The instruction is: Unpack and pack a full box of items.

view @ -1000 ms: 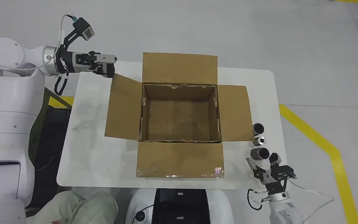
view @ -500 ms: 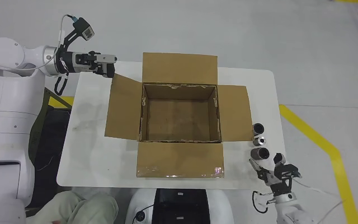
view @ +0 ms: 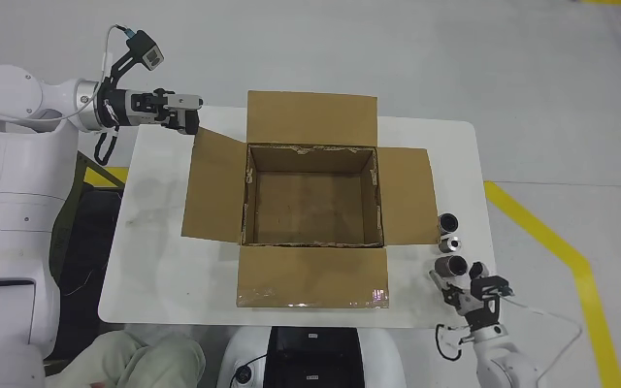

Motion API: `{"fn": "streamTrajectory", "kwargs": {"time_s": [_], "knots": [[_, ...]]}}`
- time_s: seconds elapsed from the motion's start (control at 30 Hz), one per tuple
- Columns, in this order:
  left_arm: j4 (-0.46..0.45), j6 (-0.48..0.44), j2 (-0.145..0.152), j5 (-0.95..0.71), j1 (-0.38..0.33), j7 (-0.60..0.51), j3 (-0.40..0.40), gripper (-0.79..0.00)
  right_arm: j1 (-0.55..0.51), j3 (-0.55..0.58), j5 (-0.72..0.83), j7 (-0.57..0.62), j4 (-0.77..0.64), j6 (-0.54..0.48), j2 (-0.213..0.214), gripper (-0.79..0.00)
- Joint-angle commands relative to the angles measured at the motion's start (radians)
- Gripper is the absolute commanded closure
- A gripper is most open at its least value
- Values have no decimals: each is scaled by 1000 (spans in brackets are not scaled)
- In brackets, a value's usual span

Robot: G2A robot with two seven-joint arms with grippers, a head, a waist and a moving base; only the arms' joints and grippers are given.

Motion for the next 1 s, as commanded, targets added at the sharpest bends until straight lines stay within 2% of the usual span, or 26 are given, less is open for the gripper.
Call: {"fn": "streamTrajectory", "kwargs": {"time_s": [0.0,0.07,0.17,0.23,0.37,0.43,0.67,0.97], "knots": [[0,0,0,0,0,0,0,-785,9,-2,2,7,7,-9,0,-693],[0,0,0,0,0,0,0,-785,17,-5,1,15,14,-18,1,-659],[0,0,0,0,0,0,0,-785,25,-7,3,19,22,-23,1,-536],[0,0,0,0,0,0,0,-785,28,-7,4,19,25,-26,1,-391],[0,0,0,0,0,0,0,-785,29,-5,5,22,25,-29,2,-179],[0,0,0,0,0,0,0,-785,26,-3,6,19,22,-32,2,-12],[0,0,0,0,0,0,0,-785,-18,11,6,-16,-39,-33,3,0],[0,0,0,0,0,0,0,-785,-129,57,-27,-93,-214,1,5,0]]}}
